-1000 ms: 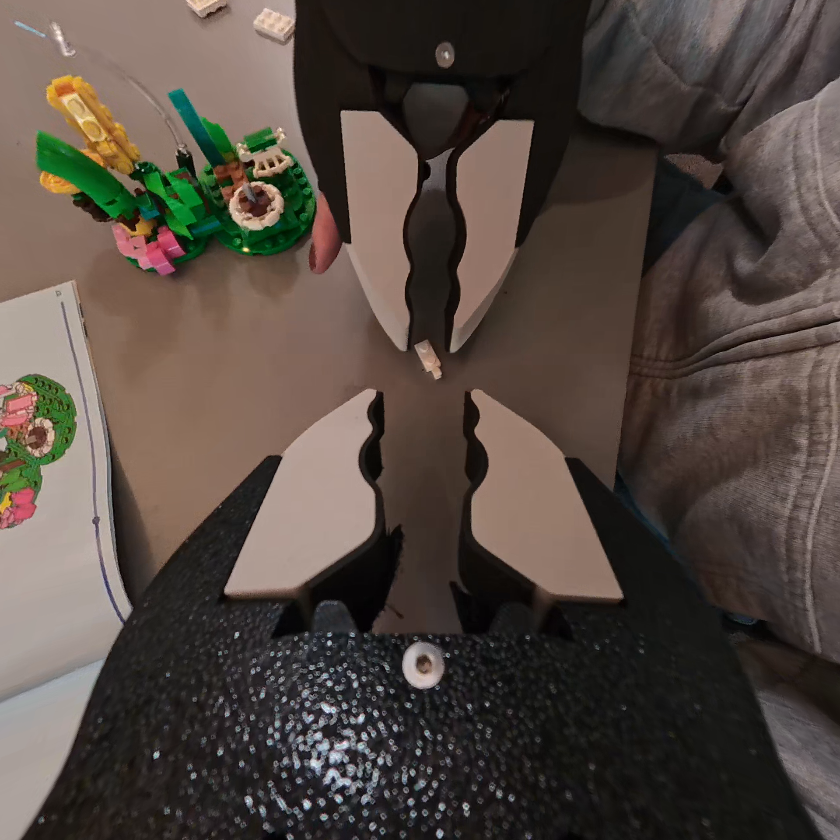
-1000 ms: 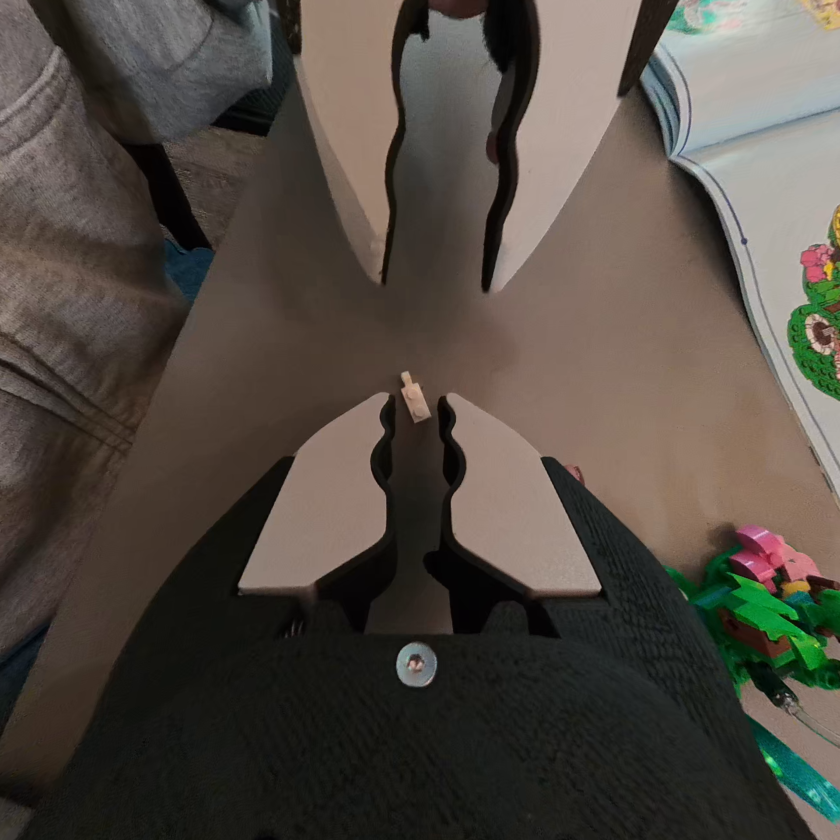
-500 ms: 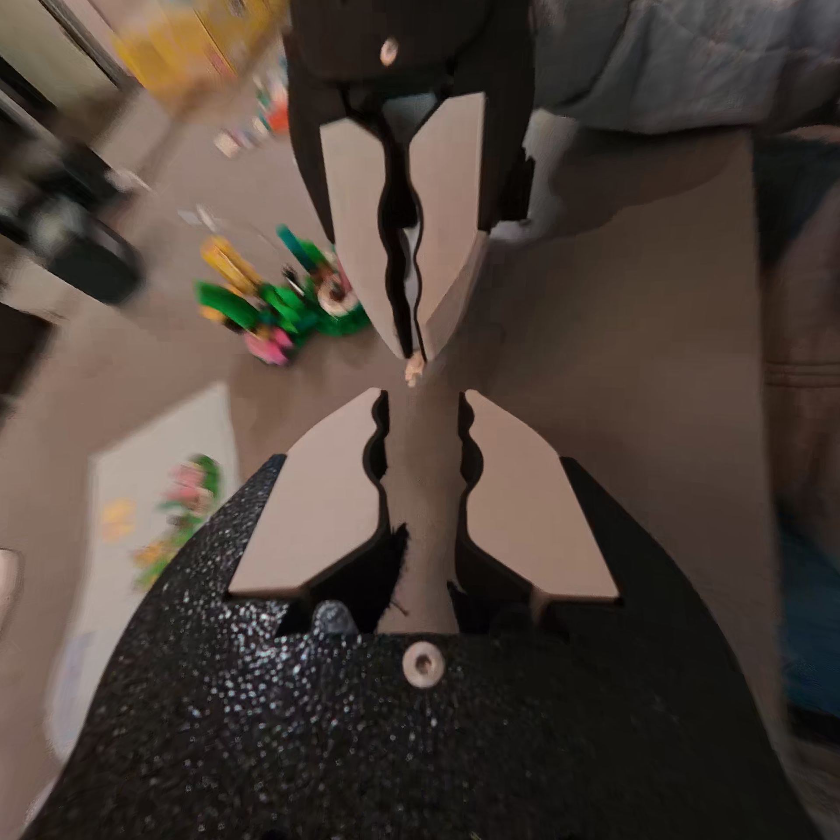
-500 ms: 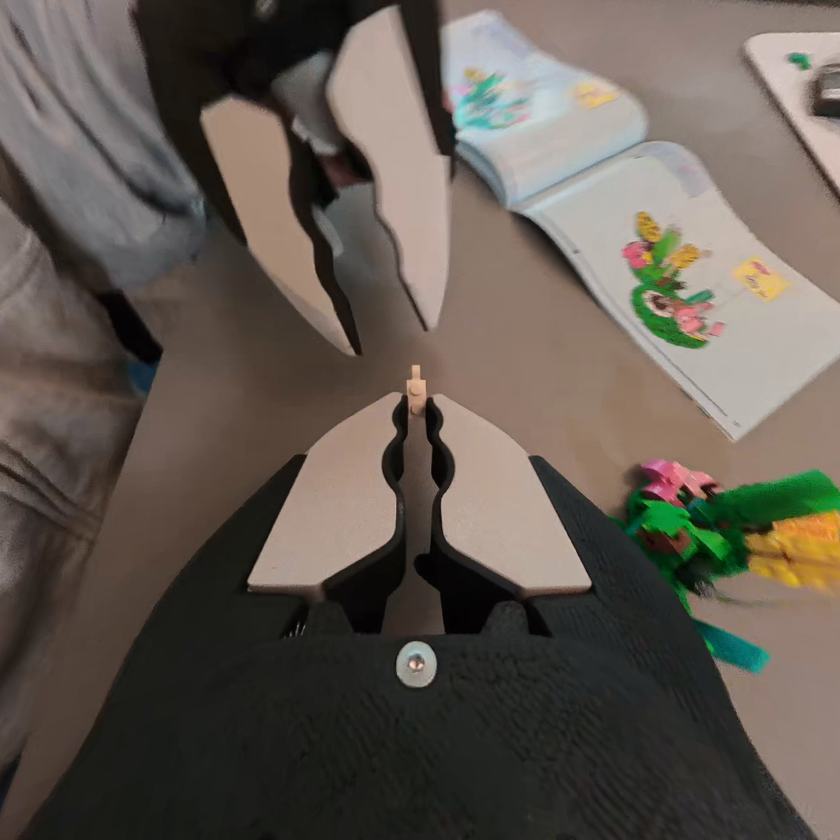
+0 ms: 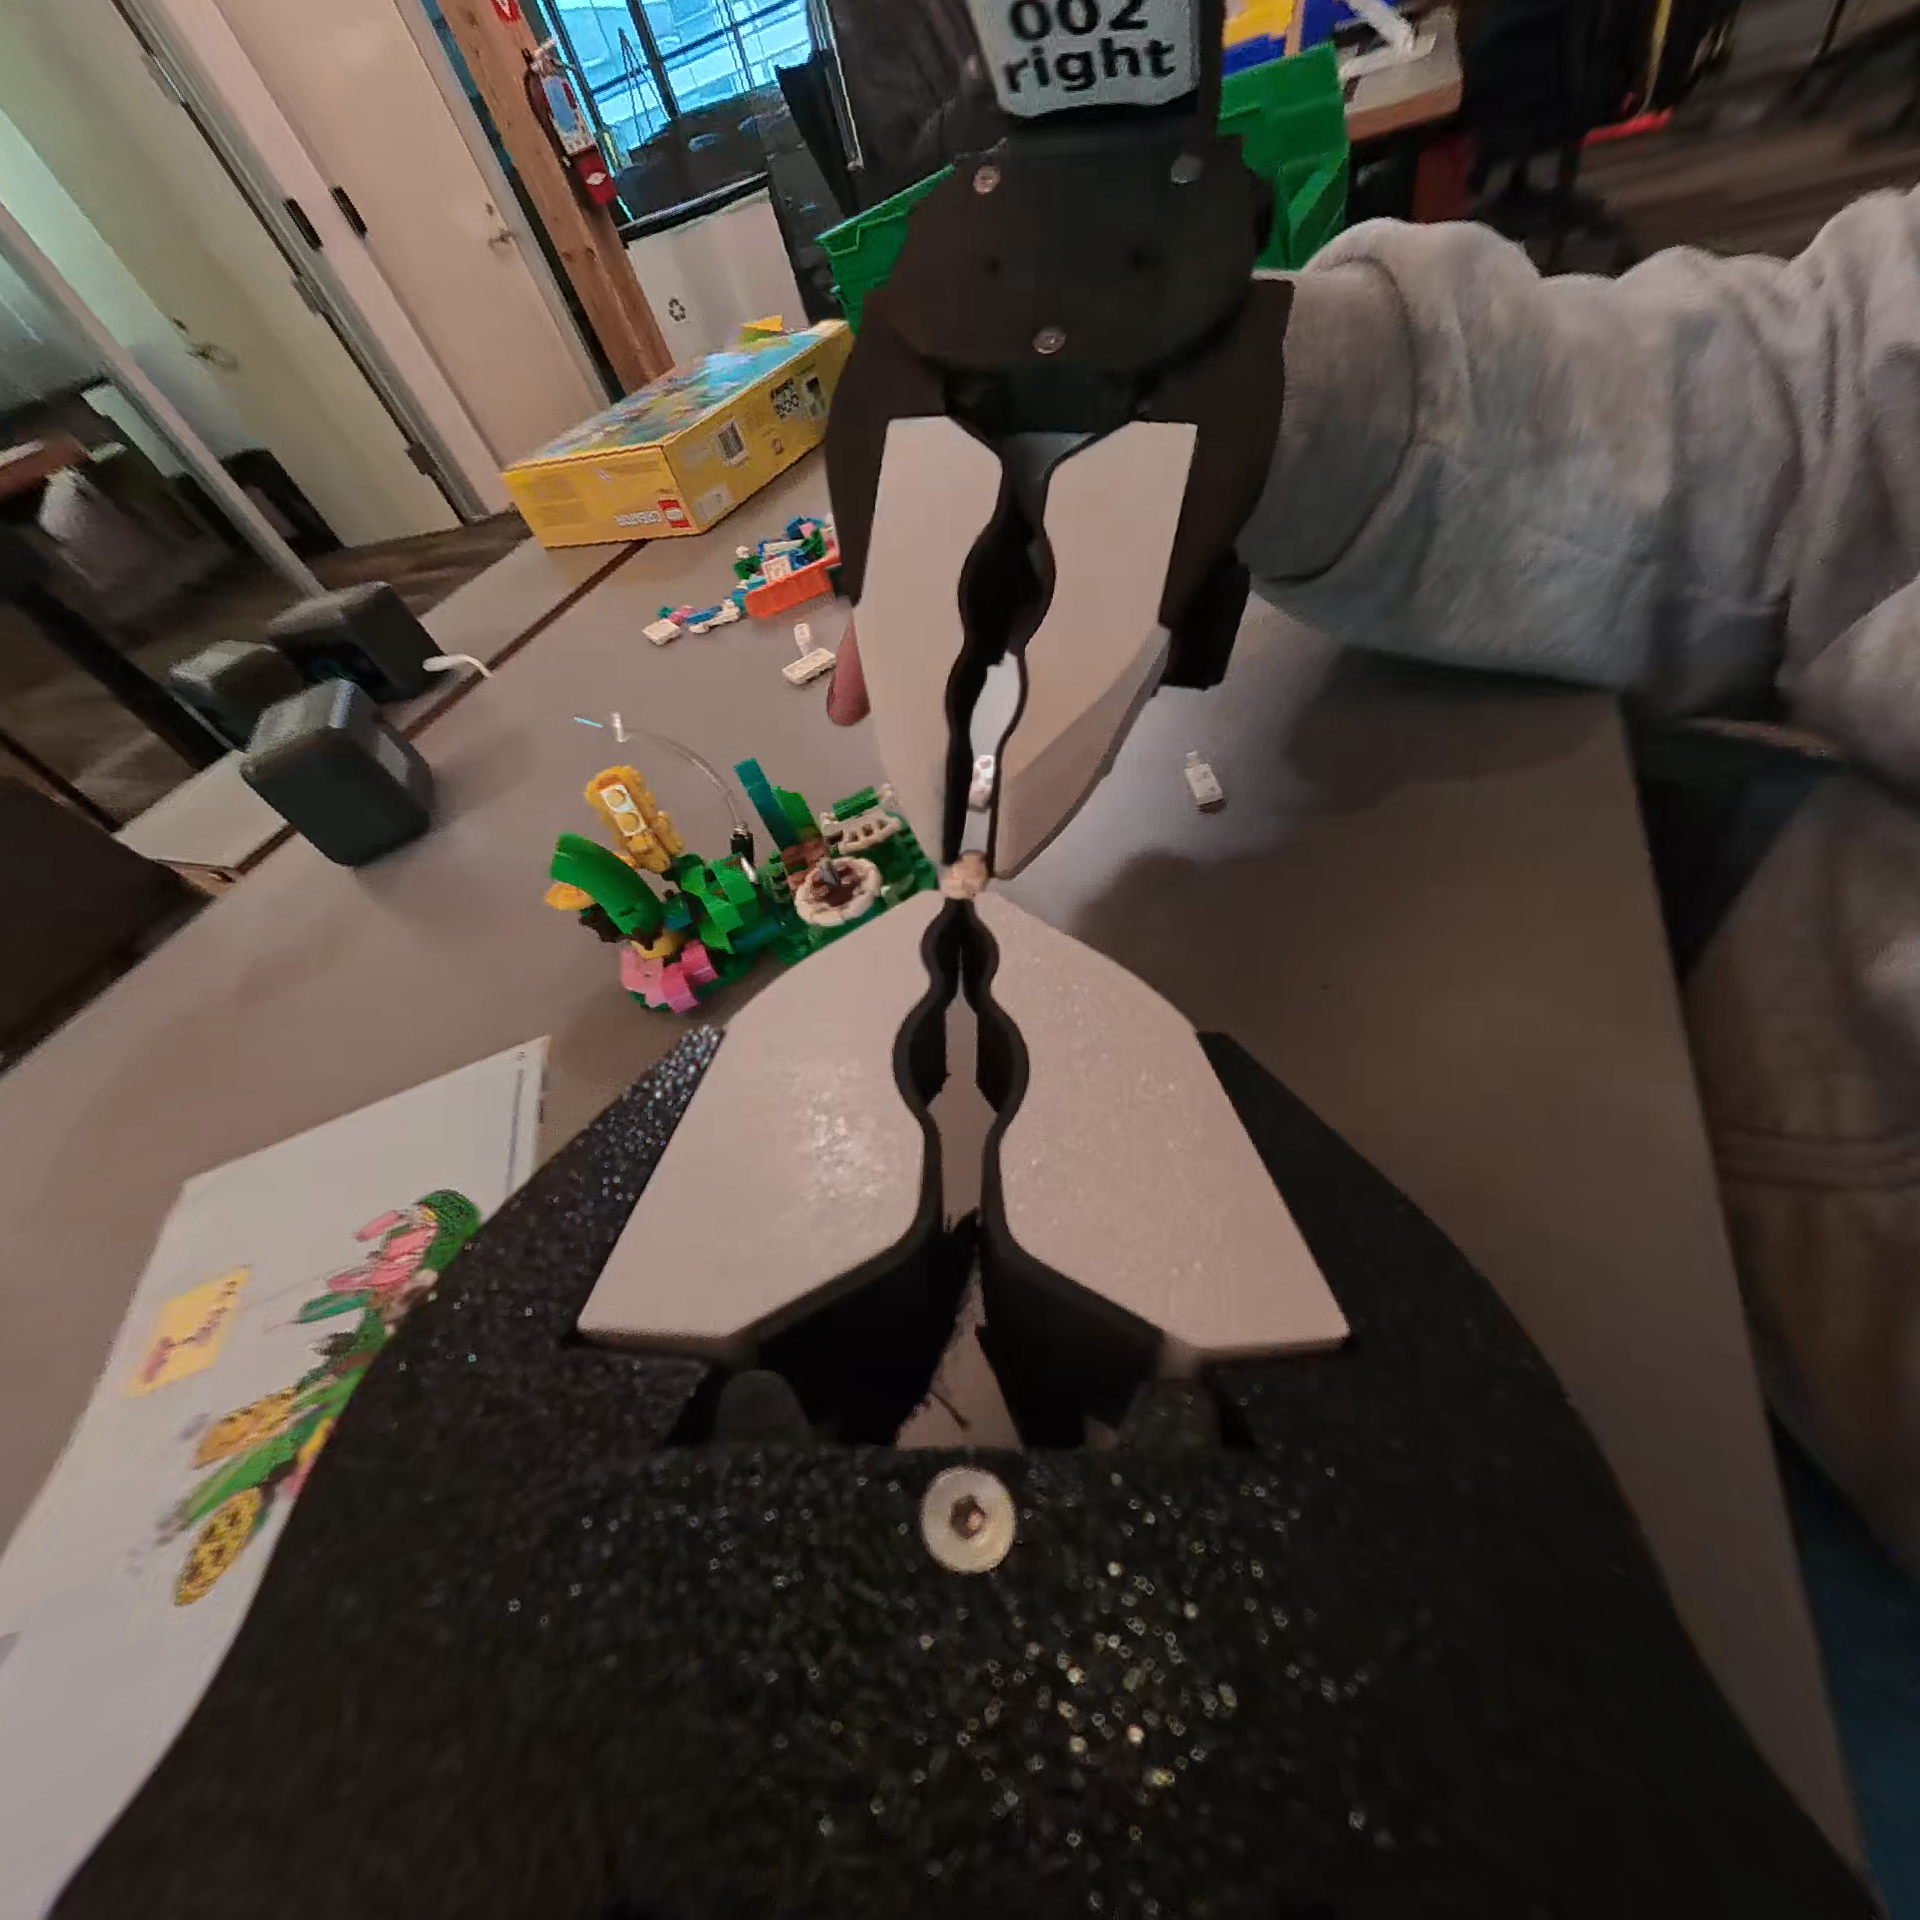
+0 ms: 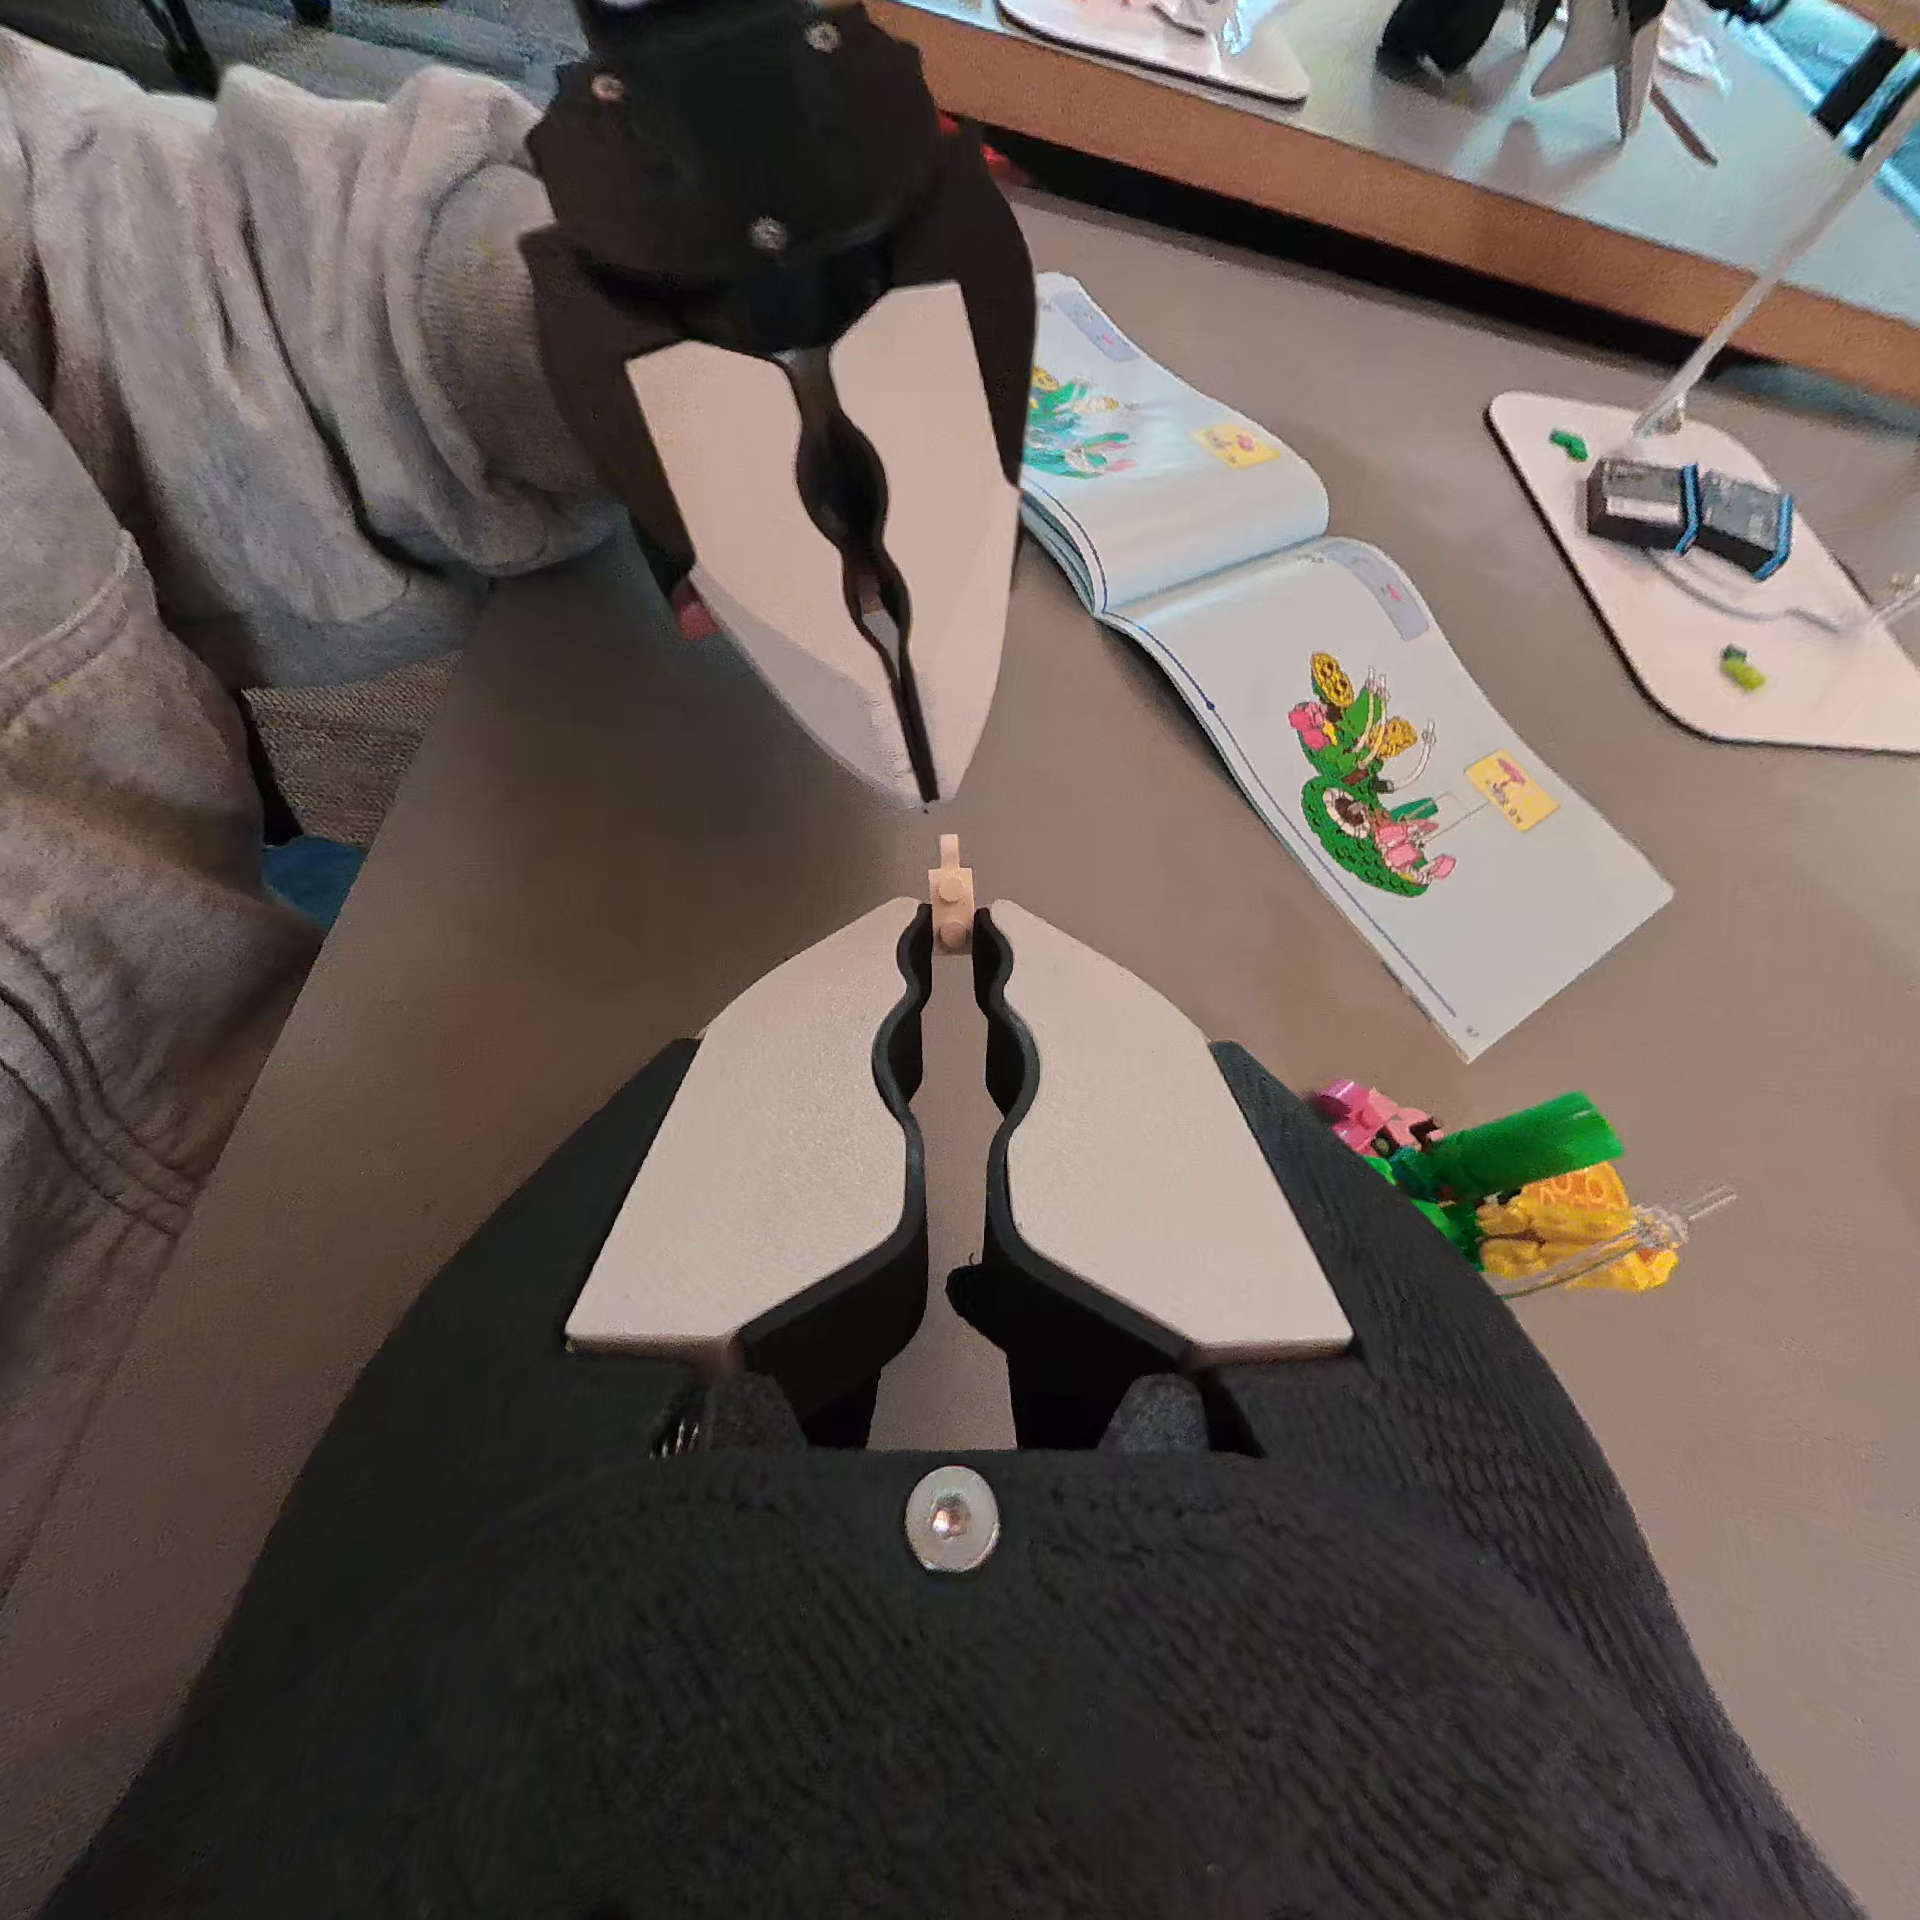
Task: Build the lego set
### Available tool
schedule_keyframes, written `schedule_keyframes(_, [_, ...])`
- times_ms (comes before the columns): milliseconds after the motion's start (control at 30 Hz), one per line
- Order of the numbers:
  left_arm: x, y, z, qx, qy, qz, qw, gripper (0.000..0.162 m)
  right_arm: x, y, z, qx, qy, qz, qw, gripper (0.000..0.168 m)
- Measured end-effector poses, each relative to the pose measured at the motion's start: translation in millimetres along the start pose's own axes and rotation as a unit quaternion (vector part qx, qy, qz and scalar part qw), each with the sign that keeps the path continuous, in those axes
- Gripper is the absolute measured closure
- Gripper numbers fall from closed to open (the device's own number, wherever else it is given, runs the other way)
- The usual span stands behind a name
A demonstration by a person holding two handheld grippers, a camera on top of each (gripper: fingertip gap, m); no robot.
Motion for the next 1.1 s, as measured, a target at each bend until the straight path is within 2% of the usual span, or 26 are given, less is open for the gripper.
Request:
schedule_keyframes(167, [-3.3, -1.7, -0.3, -0.029, -0.021, 0.045, 0.998, 0.151, 2.2, 4.9, 0.4, 0.006, -0.001, 0.023, 1.000, 0.162])
schedule_keyframes(467, [-4.1, -8.4, -1.2, -0.073, -0.026, 0.077, 0.994, 0.159, 1.3, 13.1, -4.7, 0.022, 0.009, 0.041, 0.999, 0.162])
schedule_keyframes(800, [-8.4, -10.3, -2.7, -0.071, -0.012, 0.062, 0.995, 0.160, 0.6, 14.8, -6.3, 0.026, 0.009, 0.042, 0.999, 0.162])
schedule_keyframes(1000, [-8.9, -11.5, -4.2, -0.061, 0.006, 0.011, 0.998, 0.160, -1.5, 14.0, -7.4, 0.015, 0.015, 0.040, 0.999, 0.162])
schedule_keyframes(1100, [-8.5, -8.1, -5.4, -0.041, -0.001, 0.014, 0.999, 0.160, -0.1, 12.8, -3.3, 0.006, 0.001, 0.022, 1.000, 0.151])
Point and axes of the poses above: each gripper's, where its closed fingertips meet, z back along the fingers, x out of its top, y = z × x across the jaws, the point moved 5 cm from there along z, back along the fingers, and after that the axes turned 6 degrees about -z, right-handed, at the moved point
